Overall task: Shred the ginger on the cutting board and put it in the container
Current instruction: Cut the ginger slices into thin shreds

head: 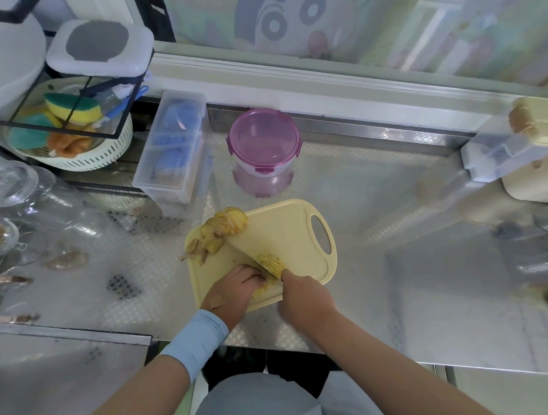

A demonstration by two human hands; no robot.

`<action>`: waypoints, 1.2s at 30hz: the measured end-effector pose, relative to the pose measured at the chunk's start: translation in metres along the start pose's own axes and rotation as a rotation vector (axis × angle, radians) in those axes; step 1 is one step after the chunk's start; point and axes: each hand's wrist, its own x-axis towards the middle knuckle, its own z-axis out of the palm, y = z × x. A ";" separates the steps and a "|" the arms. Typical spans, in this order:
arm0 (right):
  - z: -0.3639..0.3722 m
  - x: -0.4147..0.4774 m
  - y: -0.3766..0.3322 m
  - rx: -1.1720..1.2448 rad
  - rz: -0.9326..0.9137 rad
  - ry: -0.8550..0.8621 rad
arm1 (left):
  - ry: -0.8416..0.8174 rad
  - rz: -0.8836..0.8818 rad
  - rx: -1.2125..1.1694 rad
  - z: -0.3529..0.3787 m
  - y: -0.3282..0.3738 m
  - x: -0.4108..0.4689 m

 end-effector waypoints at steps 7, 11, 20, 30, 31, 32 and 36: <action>-0.001 -0.013 -0.001 -0.016 -0.009 0.021 | 0.035 0.016 0.027 -0.005 0.003 0.003; 0.012 -0.021 0.006 -0.071 -0.007 0.082 | 0.059 0.010 0.057 -0.002 0.002 0.002; 0.021 -0.017 0.020 -0.077 0.012 0.102 | 0.061 -0.022 -0.034 -0.004 0.003 0.004; 0.013 -0.002 0.010 -0.056 -0.002 0.037 | 0.097 -0.029 -0.037 -0.001 0.002 0.003; 0.013 -0.003 0.011 -0.058 0.000 0.038 | 0.101 -0.033 -0.040 -0.001 0.002 0.003; 0.013 -0.005 0.012 -0.067 0.003 0.035 | 0.104 -0.039 -0.047 -0.002 0.002 0.003; 0.009 -0.019 0.024 -0.089 -0.004 0.023 | 0.119 -0.044 -0.075 -0.001 0.002 0.003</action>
